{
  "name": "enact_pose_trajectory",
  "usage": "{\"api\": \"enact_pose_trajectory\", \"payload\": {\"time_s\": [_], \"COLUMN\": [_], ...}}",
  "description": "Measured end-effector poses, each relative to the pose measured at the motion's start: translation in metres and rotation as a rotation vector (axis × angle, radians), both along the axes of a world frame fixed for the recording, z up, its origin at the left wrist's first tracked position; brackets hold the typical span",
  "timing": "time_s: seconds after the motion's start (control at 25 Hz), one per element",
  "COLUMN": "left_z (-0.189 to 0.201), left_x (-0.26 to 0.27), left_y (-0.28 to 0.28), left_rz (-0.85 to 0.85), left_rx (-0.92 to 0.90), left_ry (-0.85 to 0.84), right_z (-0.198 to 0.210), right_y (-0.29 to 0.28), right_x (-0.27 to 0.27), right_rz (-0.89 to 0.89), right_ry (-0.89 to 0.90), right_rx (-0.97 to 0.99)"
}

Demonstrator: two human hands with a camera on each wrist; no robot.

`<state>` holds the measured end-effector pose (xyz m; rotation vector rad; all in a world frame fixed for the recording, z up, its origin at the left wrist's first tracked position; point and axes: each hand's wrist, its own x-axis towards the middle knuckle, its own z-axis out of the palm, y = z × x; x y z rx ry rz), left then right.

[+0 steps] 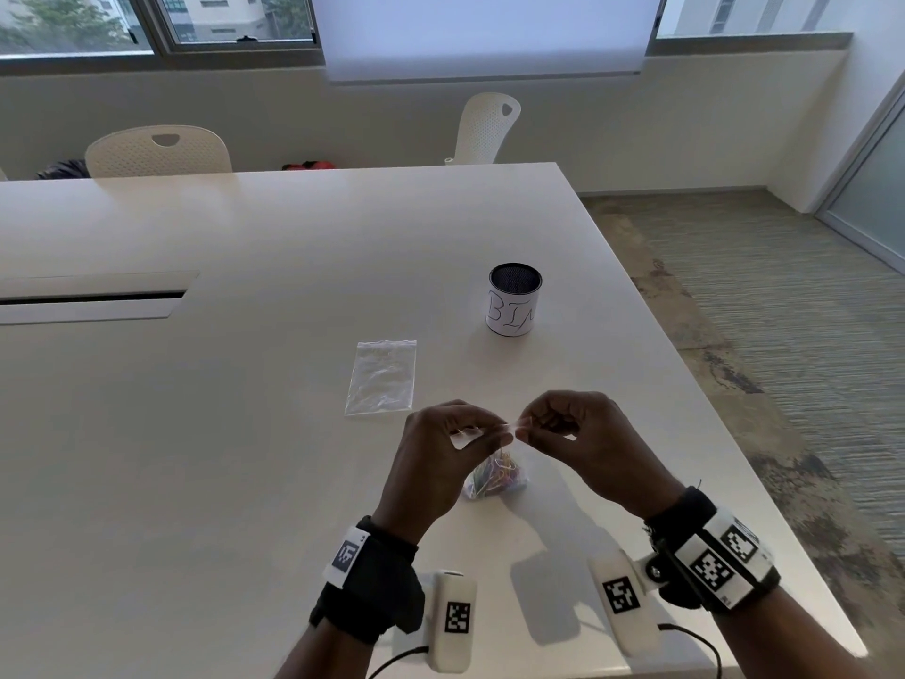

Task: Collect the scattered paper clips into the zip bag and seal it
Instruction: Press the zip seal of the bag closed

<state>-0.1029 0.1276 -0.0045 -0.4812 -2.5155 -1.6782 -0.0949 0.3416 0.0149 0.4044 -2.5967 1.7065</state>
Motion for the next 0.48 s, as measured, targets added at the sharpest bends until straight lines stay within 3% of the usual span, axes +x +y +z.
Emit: {"api": "enact_pose_trajectory", "payload": {"time_s": [0.48], "left_z": [-0.0026], "left_x": [-0.0008], "left_y": [0.0038], "left_rz": [0.025], "left_rx": [0.084], "left_ry": [-0.068], "right_z": [-0.0056], "right_y": [0.0002], "right_x": [0.0003], "right_rz": [-0.027], "right_ry": [0.061], "right_rx": [0.014]}}
